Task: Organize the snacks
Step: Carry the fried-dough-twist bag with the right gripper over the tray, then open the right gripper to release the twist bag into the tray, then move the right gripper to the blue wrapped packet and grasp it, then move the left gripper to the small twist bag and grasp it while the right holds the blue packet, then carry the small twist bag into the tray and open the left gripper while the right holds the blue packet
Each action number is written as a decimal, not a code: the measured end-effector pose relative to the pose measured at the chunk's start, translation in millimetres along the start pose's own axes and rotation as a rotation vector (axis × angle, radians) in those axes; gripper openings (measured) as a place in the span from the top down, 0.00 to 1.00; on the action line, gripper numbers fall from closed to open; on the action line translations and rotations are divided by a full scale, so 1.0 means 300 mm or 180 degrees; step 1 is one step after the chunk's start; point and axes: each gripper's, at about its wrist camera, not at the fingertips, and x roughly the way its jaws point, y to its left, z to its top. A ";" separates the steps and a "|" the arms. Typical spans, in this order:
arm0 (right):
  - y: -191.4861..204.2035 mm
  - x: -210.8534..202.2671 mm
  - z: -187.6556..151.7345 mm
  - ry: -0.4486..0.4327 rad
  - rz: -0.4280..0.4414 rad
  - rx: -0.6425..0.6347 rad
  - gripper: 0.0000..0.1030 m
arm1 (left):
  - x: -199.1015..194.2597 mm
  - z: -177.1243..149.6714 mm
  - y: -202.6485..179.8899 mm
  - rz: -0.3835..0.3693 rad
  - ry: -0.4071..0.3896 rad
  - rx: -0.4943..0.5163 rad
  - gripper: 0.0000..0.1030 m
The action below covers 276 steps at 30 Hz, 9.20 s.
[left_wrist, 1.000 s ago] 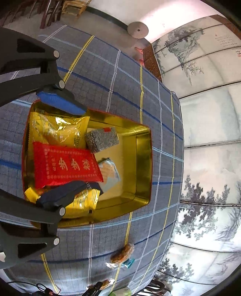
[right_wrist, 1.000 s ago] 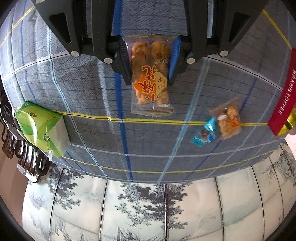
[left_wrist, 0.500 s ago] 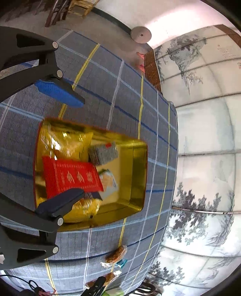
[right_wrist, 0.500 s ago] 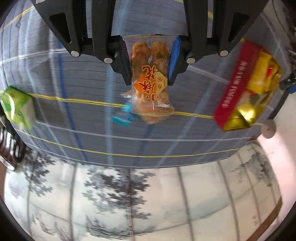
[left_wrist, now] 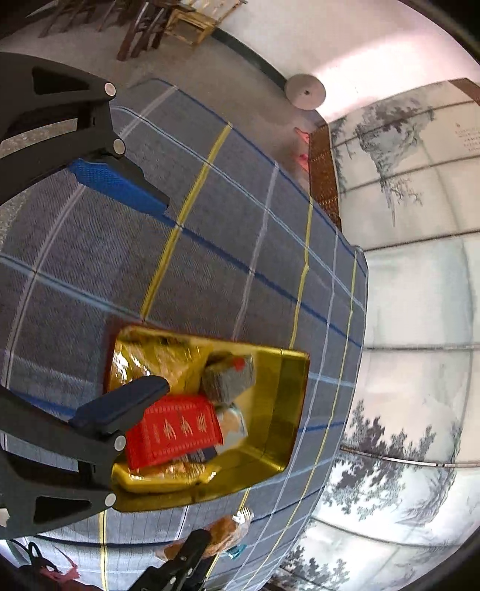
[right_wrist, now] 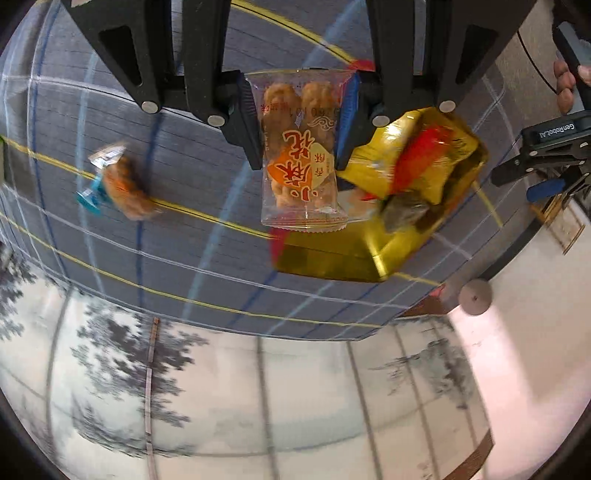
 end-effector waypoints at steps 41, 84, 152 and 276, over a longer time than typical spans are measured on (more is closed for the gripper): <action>0.204 0.181 -0.012 0.0318 0.0109 -0.0337 0.60 | 0.021 -0.045 0.127 0.0034 0.0129 -0.0218 0.15; -0.761 0.162 0.027 0.0215 -0.0776 0.1314 0.56 | 0.026 0.064 -0.145 -0.0072 0.0130 0.0139 0.15; -0.939 -0.026 -0.212 -0.0067 -0.1089 0.0752 0.69 | 0.107 0.115 -1.075 -0.0920 -0.0398 0.1297 0.15; -0.911 0.007 -0.209 0.0104 -0.1288 0.0665 0.68 | 0.201 0.085 -0.298 -0.0258 0.0278 0.0577 0.66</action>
